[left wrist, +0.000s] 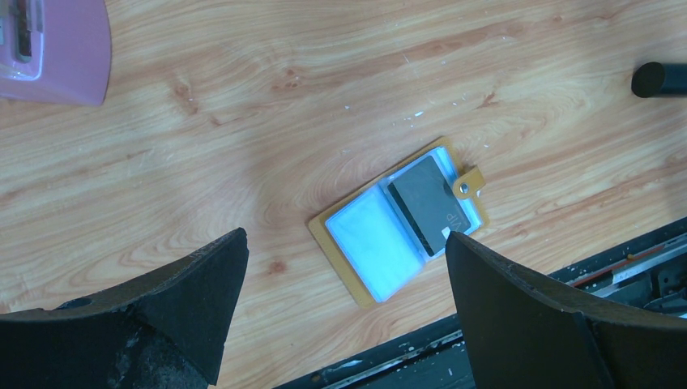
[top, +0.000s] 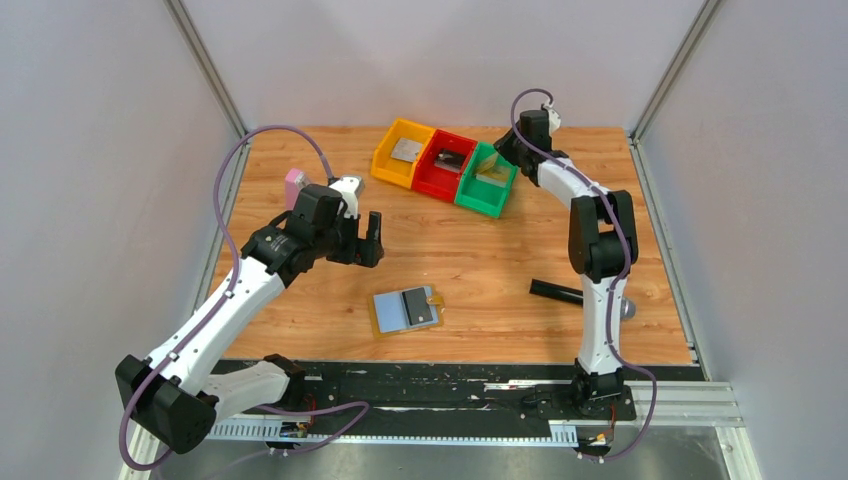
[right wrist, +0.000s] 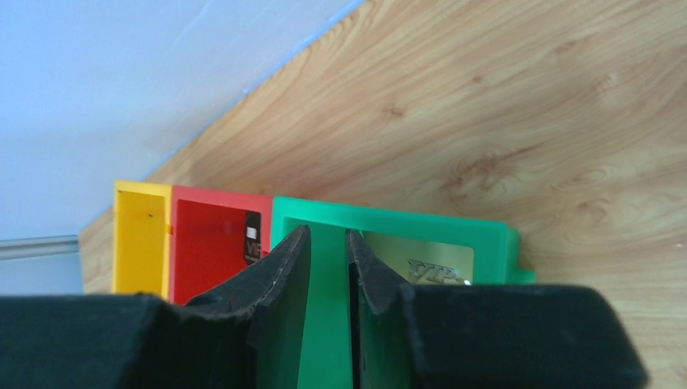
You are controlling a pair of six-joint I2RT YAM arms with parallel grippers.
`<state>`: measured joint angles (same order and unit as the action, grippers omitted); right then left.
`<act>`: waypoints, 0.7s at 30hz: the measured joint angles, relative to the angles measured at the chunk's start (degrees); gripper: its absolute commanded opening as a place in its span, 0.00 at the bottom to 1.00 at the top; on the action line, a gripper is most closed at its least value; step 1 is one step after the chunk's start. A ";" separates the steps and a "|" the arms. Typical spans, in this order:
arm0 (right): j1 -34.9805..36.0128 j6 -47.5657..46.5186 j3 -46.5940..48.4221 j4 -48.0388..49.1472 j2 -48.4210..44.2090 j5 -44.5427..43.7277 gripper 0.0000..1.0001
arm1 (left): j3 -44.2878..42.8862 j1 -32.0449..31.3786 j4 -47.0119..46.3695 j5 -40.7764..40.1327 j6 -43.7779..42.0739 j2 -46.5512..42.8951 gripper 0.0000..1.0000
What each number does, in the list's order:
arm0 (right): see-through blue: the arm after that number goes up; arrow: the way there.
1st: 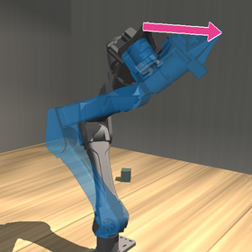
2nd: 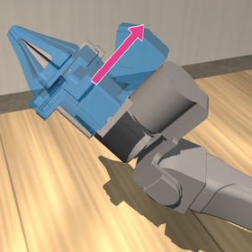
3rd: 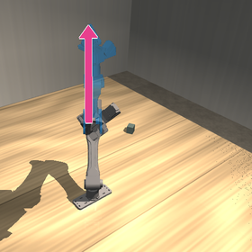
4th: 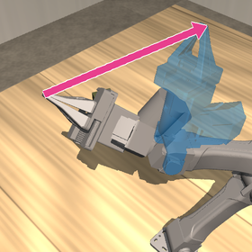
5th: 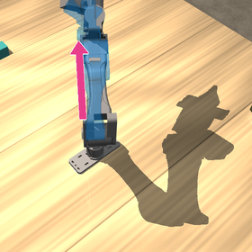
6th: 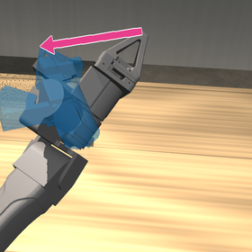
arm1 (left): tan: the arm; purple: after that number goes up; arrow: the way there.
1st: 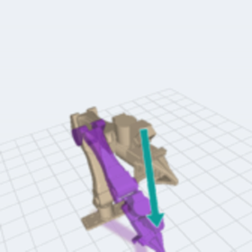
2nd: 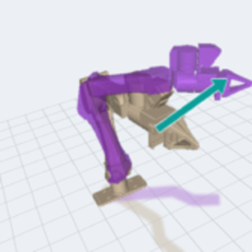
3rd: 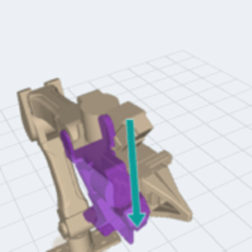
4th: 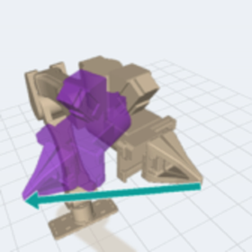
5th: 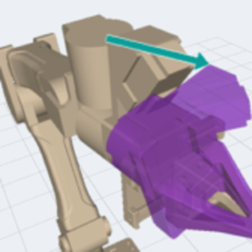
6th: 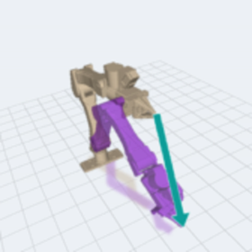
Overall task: Take the credit cards out of the card holder
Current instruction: Place the credit card in the storage box.
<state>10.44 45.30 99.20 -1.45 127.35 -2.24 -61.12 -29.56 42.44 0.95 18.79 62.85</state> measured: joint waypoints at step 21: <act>0.81 -8.85 5.11 -12.68 2.75 -2.05 0.13 | 0.00 0.00 0.00 0.00 0.02 0.17 1.00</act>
<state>11.25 36.45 104.31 -14.13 130.10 -4.29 -61.12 -29.56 42.44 0.95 18.81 63.02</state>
